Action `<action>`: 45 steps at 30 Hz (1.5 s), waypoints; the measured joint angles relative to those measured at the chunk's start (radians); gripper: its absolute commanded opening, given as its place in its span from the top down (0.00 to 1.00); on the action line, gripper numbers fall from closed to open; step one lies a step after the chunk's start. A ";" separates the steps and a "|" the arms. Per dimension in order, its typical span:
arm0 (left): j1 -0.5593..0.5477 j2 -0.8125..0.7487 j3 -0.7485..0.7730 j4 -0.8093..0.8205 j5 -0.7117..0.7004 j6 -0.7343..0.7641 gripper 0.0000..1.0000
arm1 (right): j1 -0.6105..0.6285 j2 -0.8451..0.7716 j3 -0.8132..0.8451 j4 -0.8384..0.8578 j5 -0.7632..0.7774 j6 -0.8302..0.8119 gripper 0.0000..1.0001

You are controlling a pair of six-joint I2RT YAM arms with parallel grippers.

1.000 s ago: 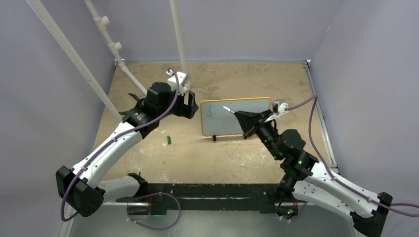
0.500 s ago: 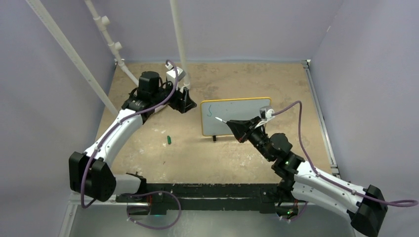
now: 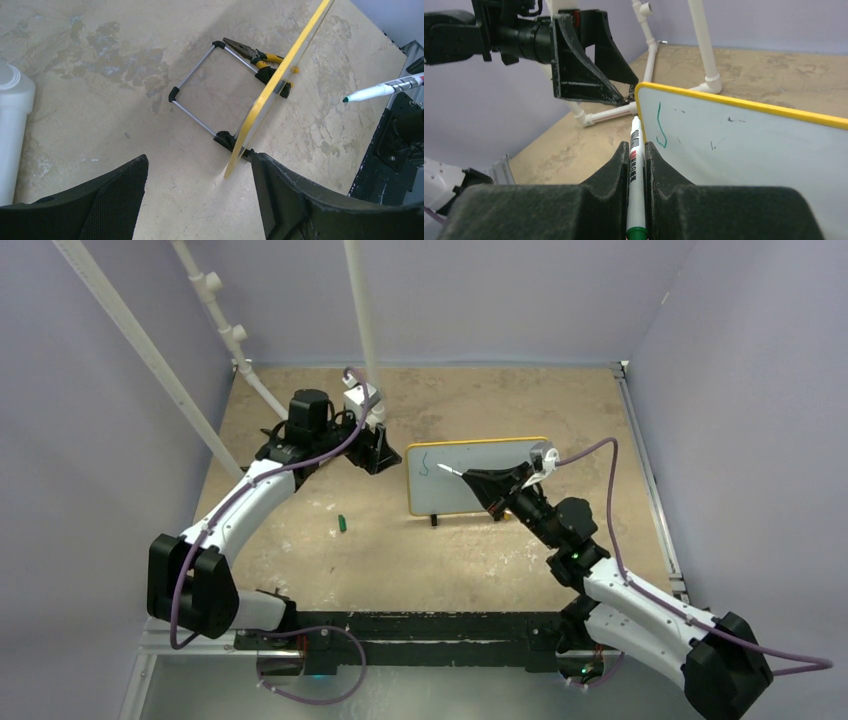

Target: Write a sentence on the whiteboard

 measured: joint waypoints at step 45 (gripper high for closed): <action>-0.112 0.109 -0.042 0.149 0.056 -0.071 0.81 | 0.175 0.208 0.049 0.023 0.307 -0.203 1.00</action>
